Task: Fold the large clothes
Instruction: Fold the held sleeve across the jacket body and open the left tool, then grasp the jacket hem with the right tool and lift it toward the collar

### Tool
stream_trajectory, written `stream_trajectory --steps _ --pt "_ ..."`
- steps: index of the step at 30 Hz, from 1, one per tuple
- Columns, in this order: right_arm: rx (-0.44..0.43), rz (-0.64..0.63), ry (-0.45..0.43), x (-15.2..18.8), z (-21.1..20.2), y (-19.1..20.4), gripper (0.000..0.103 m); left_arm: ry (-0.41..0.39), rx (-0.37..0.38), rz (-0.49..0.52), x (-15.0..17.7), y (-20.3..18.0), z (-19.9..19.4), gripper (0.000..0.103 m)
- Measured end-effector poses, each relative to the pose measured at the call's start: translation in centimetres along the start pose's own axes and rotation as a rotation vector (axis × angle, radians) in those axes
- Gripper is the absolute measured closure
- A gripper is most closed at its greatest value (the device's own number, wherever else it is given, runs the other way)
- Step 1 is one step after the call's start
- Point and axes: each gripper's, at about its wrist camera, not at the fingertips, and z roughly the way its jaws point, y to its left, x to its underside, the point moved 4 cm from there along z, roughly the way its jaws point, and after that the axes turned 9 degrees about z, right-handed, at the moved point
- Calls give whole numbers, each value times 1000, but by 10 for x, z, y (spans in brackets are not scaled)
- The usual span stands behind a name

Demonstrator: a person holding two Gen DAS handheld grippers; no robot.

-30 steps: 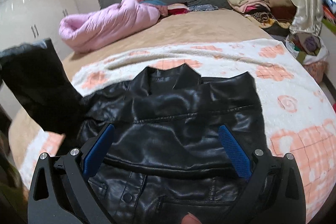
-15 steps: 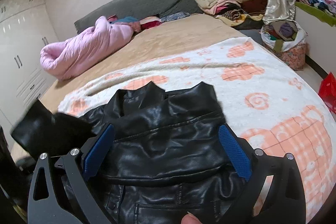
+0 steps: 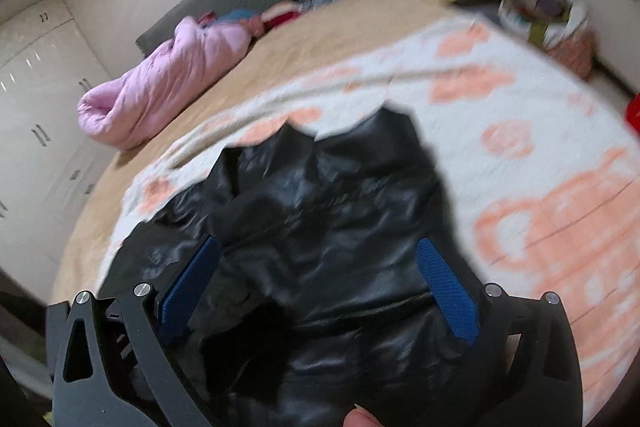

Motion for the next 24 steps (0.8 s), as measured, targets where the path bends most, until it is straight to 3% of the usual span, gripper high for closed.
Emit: stream_trajectory --steps 2,3,5,8,11,13,14,16,18,24 --pt "-75 37 85 8 12 2 10 -11 31 -3 1 -5 -6 12" --pt "-115 56 122 13 17 3 20 -5 39 0 1 -9 -8 12" --pt "-187 97 199 22 27 7 22 -7 44 -9 3 -11 -18 12" --pt "-186 89 255 34 38 13 23 -59 57 -71 -2 7 -42 10" --pt "-200 92 303 44 46 21 27 -125 -37 -165 -7 48 -70 9" --pt "-221 87 319 51 50 27 38 -139 -118 -208 -5 70 -82 9" --pt "-225 74 321 53 51 30 45 -138 -162 -227 -3 82 -86 9" --pt "-223 29 301 57 53 38 76 -131 -246 -274 3 108 -92 9" --pt "-220 -21 269 59 53 47 87 -132 -288 -317 9 123 -97 9" --pt "-161 -258 120 57 28 82 89 -108 -362 -377 18 146 -98 9"
